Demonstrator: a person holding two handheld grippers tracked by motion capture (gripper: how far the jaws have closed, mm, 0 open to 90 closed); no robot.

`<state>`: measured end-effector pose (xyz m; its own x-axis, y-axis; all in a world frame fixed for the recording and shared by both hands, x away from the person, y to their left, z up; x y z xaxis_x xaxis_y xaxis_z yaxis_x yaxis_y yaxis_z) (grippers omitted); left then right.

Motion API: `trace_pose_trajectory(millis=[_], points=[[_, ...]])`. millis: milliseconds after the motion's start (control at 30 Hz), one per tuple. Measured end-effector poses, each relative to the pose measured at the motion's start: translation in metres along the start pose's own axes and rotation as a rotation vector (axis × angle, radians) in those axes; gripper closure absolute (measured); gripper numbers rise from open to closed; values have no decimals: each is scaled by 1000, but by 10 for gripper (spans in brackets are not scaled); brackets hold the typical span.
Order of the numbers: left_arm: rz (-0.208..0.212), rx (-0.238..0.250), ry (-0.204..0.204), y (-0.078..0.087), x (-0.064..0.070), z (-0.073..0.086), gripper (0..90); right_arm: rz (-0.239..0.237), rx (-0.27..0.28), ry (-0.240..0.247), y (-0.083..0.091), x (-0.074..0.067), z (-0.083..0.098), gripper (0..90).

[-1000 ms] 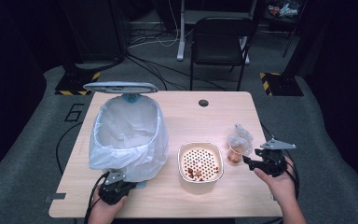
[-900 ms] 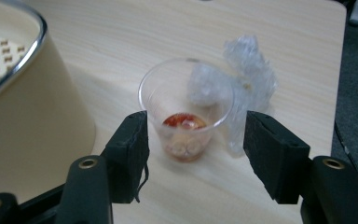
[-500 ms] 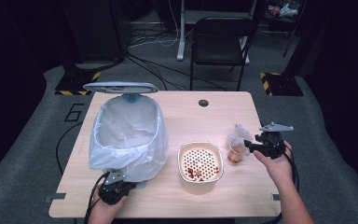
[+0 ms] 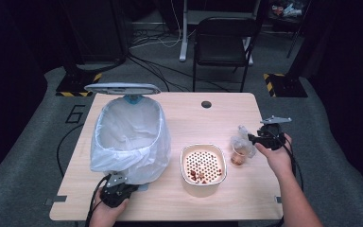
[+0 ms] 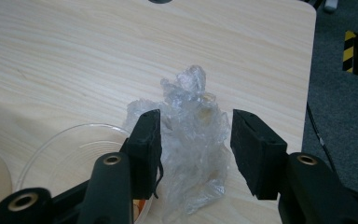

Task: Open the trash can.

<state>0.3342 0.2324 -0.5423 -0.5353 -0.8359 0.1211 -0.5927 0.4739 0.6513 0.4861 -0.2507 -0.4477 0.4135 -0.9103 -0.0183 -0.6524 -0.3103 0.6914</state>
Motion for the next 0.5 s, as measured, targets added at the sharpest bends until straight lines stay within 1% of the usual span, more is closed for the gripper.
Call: trace_pose_trajectory(millis=[33,67,100,200,233,267,300,333,400,500], points=[[0,-4,-2,0,0,0,900,-7,-10,-9,-2,-1,0,552],[0,-3,-2,0,0,0,900,-9,-13,-1,-4,0,0,567],[0,-3,-1,0,0,0,900,-10,-24,-7,-6,0,1,578],[-1,-4,-2,0,0,0,900,-11,-36,-2,-12,2,2,612],[3,2,0,0,0,0,900,-10,-45,-11,-14,2,3,630],[1,-3,-2,0,0,0,900,-15,-44,-2,-16,3,3,657],[1,-3,-1,0,0,0,900,-11,-49,-4,-18,4,4,695],[0,-3,0,0,0,0,900,-13,-48,8,-20,6,4,726],[0,-3,-2,0,0,0,900,-14,-51,-8,-22,7,5,775],[1,-3,-1,0,0,0,900,-18,-49,-11,-25,9,6,823]])
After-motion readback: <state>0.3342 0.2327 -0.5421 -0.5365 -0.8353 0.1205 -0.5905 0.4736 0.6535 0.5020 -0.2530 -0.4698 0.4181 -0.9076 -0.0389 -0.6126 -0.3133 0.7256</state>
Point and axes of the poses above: each handheld gripper's, and its own axes: y roughly backward along the jaws, z roughly out of its underside, x roughly to its right, the point moved 4 cm from there along -y, roughly forward along the jaws, and after that the axes turned 4 degrees about -z, right-handed, at the moved point
